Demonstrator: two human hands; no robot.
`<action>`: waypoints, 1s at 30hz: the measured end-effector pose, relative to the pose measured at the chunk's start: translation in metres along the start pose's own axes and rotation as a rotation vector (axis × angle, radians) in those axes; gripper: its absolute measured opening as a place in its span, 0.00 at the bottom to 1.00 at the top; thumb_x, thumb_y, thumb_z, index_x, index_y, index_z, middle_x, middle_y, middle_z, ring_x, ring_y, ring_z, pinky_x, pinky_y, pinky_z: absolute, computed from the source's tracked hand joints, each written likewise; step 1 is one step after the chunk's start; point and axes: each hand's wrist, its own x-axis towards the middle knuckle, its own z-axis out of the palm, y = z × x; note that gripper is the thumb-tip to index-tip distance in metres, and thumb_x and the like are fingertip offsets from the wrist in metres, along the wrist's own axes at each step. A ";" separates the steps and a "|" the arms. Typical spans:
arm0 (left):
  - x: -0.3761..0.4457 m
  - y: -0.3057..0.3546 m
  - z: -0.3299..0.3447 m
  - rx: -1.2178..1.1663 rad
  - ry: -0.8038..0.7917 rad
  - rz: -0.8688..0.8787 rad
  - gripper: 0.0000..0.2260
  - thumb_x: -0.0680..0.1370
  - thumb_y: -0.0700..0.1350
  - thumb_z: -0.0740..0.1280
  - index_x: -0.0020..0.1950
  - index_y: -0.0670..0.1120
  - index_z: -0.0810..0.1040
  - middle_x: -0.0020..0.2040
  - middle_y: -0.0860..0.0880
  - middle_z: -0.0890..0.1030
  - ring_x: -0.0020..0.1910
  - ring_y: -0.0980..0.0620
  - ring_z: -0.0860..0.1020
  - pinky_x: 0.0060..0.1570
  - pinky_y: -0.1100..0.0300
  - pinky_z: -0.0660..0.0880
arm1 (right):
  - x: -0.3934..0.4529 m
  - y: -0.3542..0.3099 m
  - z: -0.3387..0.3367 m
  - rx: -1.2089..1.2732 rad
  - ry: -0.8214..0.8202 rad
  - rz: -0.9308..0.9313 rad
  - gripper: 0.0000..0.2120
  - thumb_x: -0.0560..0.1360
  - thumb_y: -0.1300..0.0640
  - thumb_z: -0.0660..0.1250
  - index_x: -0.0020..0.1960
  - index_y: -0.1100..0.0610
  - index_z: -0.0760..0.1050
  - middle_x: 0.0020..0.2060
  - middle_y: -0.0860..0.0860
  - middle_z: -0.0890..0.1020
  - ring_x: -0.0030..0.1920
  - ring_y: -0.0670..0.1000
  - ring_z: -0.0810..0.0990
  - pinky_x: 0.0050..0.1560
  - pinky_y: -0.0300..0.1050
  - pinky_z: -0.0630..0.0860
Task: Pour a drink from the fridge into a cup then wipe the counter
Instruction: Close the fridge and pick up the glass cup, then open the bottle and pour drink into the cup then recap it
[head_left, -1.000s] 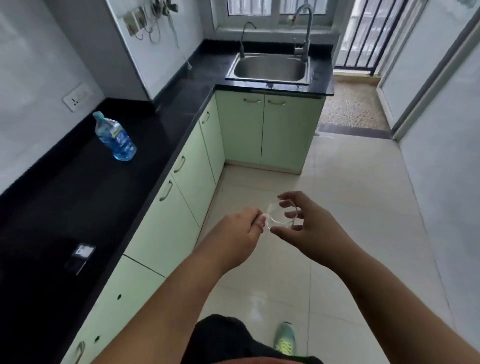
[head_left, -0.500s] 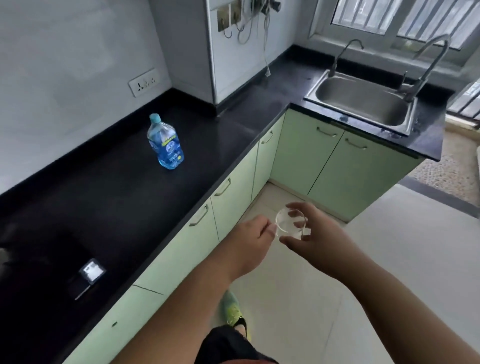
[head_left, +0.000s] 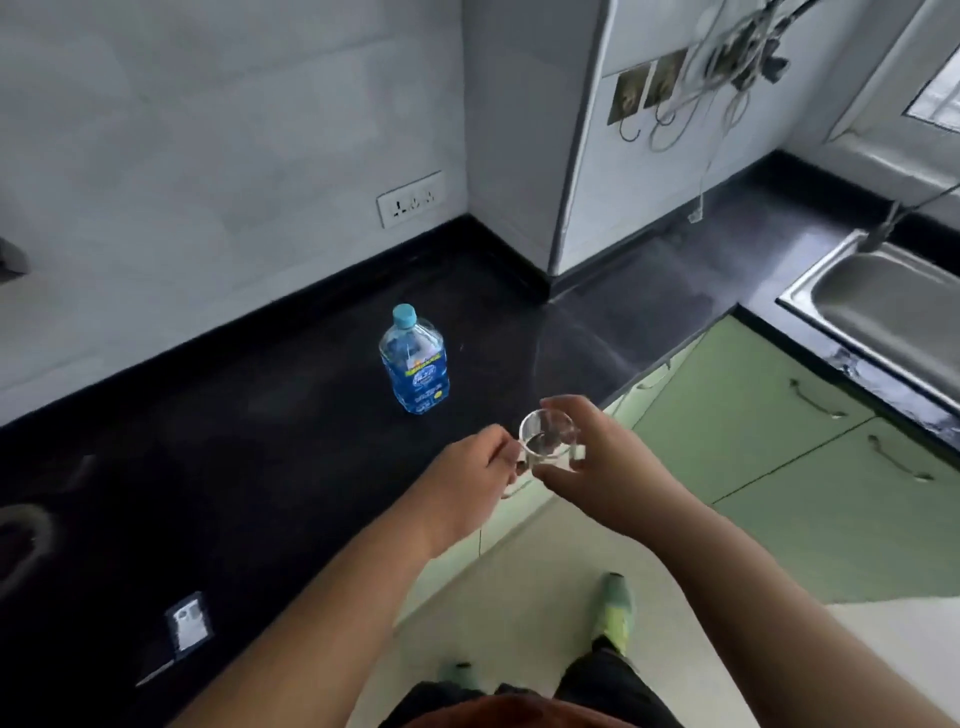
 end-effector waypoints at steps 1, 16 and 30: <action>0.011 -0.002 -0.004 -0.005 0.034 -0.025 0.14 0.88 0.53 0.57 0.48 0.49 0.77 0.41 0.54 0.80 0.40 0.55 0.77 0.50 0.52 0.77 | 0.021 -0.002 -0.003 -0.019 -0.038 -0.039 0.31 0.76 0.48 0.76 0.75 0.43 0.66 0.67 0.45 0.79 0.60 0.47 0.82 0.59 0.43 0.81; 0.086 -0.033 -0.015 -0.308 0.541 -0.521 0.13 0.86 0.53 0.56 0.49 0.50 0.76 0.49 0.53 0.83 0.46 0.53 0.80 0.56 0.48 0.78 | 0.279 -0.091 0.012 -0.351 -0.470 -0.630 0.32 0.80 0.47 0.69 0.82 0.43 0.62 0.80 0.49 0.64 0.74 0.58 0.72 0.74 0.56 0.71; 0.140 -0.102 -0.014 -0.383 0.425 -0.663 0.13 0.86 0.53 0.56 0.51 0.52 0.77 0.50 0.53 0.84 0.48 0.53 0.82 0.59 0.49 0.80 | 0.342 -0.084 0.002 -0.578 -0.335 -0.450 0.21 0.80 0.45 0.70 0.64 0.60 0.76 0.60 0.59 0.74 0.56 0.61 0.80 0.48 0.46 0.70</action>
